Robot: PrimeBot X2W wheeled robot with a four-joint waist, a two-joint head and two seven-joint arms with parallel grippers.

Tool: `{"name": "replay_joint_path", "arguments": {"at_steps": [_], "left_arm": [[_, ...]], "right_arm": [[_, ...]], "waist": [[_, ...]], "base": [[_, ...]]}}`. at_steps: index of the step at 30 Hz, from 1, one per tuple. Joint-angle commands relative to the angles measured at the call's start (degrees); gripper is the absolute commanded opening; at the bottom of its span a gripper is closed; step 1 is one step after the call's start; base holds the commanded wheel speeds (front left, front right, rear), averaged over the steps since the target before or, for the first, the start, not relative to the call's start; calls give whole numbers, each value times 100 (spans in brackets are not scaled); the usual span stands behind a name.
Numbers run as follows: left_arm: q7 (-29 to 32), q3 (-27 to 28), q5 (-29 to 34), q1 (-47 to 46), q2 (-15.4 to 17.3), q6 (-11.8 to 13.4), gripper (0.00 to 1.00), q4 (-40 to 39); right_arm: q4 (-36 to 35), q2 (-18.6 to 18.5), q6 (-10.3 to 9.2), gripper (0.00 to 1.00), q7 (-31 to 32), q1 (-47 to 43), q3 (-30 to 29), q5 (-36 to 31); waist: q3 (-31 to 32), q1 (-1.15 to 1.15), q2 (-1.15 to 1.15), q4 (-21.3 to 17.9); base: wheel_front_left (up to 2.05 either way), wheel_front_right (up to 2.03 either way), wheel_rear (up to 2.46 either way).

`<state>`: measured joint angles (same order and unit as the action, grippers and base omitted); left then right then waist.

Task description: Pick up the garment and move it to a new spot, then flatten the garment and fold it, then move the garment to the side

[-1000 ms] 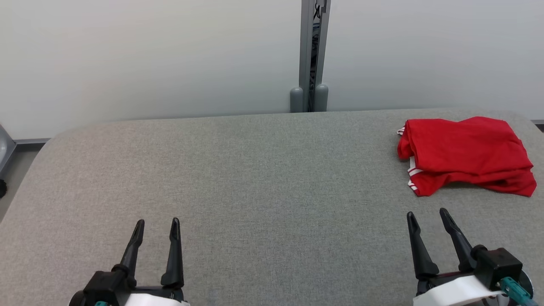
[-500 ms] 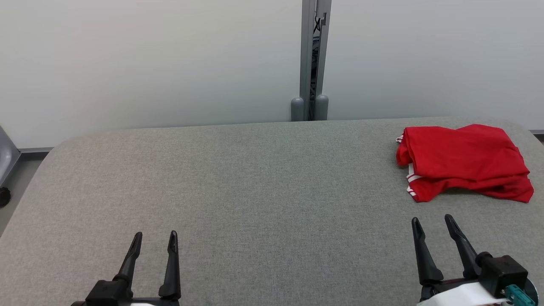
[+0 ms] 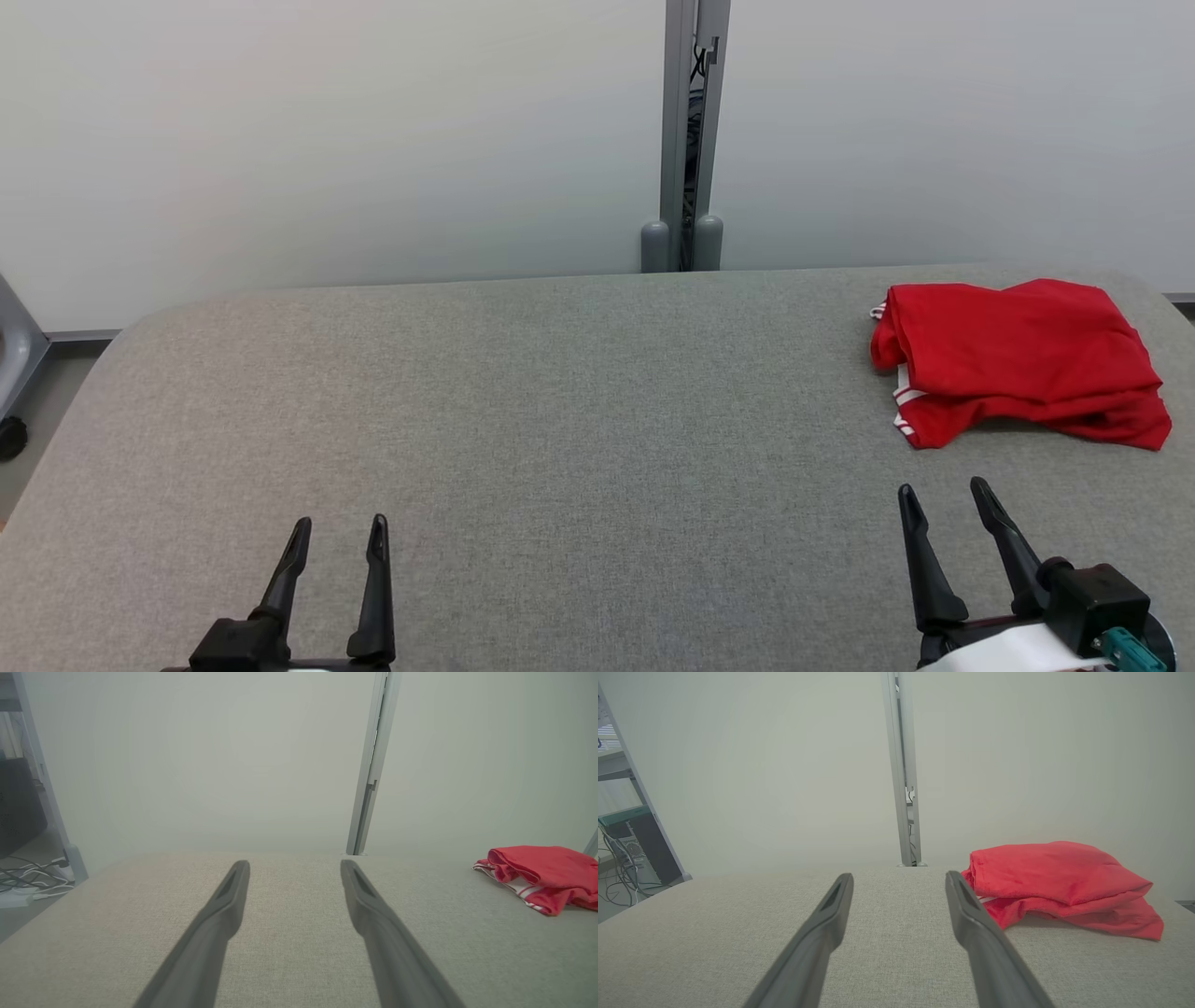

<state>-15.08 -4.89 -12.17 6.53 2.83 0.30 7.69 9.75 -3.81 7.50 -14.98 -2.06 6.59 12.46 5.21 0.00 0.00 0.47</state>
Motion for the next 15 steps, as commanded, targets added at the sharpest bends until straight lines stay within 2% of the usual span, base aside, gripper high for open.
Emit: {"name": "replay_joint_path", "arguments": {"at_steps": [1,11,12,15], "left_arm": [[-4,4,36,-50,18,-1,100,6],[-4,-16,105,-79,18,75,100,85],[0,-17,71,6,-2,58,0,87],[6,-27,58,78,-24,58,0,252]], "right_arm": [[-2,-21,-1,100,-32,-28,12,-53],[11,-35,-1,100,-32,-66,4,-42],[39,-3,0,0,1,-5,3,-16],[175,21,0,0,22,-103,2,0]], "waist": [[7,0,0,-2],[37,0,0,-19],[38,0,0,-17],[37,0,0,-16]], "base": [[0,0,0],[0,0,0],[0,0,0],[0,0,0]]}}
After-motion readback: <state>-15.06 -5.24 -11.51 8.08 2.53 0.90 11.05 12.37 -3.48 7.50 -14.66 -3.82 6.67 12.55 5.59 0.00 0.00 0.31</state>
